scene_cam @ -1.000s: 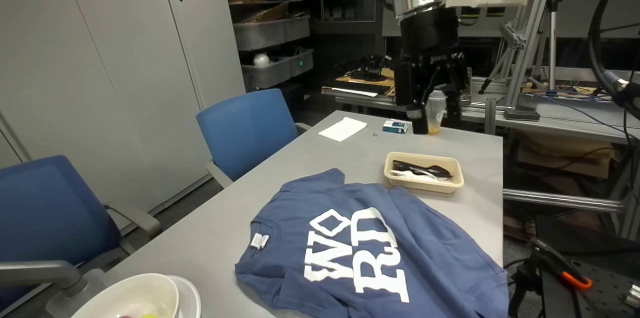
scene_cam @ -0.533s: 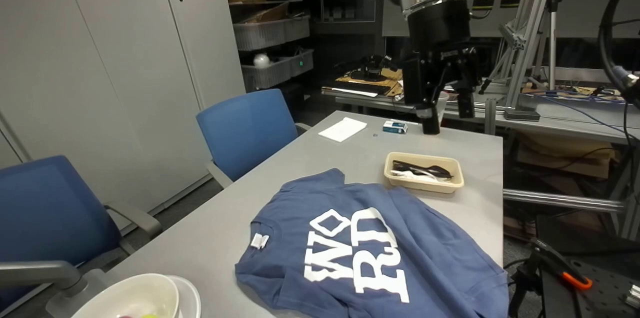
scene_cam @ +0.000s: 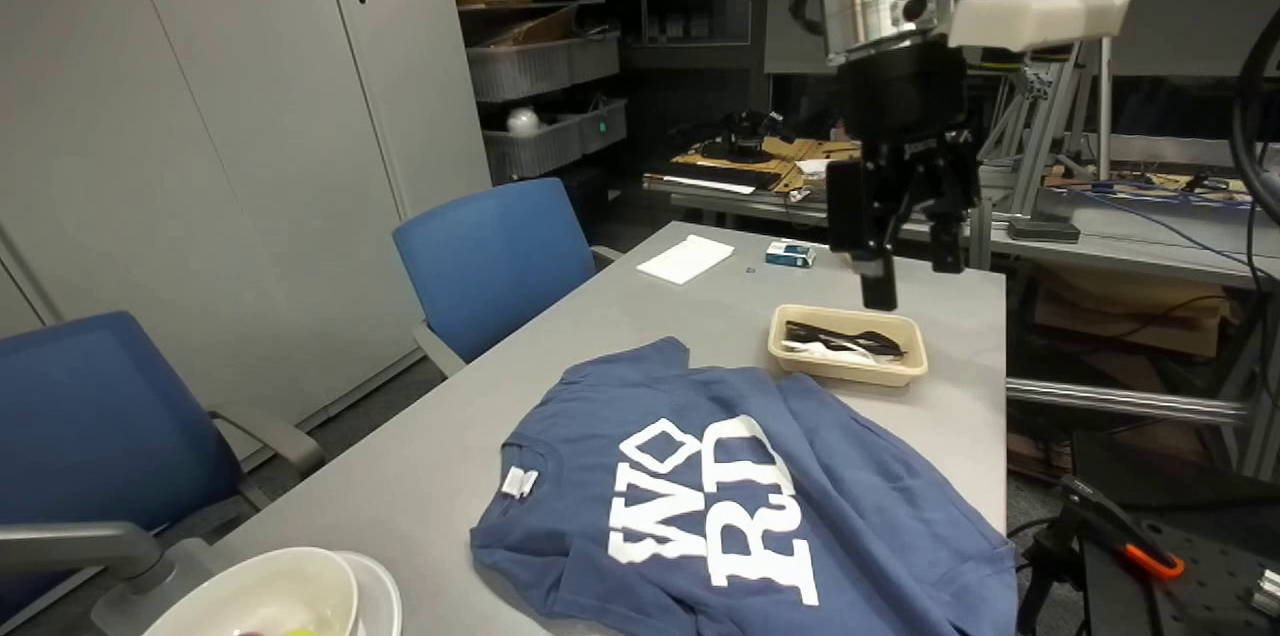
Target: Fold the t-shirt on the table
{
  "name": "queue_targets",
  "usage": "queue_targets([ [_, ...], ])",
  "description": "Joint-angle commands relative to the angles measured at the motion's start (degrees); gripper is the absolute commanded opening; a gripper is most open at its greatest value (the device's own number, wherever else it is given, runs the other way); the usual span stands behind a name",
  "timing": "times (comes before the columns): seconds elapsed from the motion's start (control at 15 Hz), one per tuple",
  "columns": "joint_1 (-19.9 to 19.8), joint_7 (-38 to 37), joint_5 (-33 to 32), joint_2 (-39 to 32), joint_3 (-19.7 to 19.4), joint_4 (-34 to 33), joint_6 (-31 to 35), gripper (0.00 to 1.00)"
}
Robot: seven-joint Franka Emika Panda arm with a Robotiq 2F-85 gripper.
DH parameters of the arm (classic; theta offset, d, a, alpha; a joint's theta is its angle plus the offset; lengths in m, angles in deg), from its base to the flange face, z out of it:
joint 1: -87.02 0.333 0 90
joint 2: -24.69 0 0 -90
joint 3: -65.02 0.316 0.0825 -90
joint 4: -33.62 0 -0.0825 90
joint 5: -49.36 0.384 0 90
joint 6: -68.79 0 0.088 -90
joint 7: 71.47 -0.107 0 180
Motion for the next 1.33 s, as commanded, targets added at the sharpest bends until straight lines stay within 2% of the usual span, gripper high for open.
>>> queue_targets([
  [0.0, 0.4, -1.2, 1.2, 10.2, 2.1, 12.9, 2.8, 1.0],
  [0.33, 0.6, -2.5, 2.7, 16.1, 4.0, 19.8, -0.3, 1.0],
  [0.6, 0.4, -3.8, 3.8, 19.1, 4.8, 22.4, -1.4, 1.0],
  [0.8, 0.1, -4.9, 3.1, 20.1, 5.3, 22.7, -4.4, 1.0],
  [0.87, -0.3, -3.4, 2.3, 17.1, 5.0, 21.5, -2.3, 1.0],
  [1.27, -0.3, -3.9, 2.3, 18.0, 5.3, 21.9, -3.4, 1.0],
])
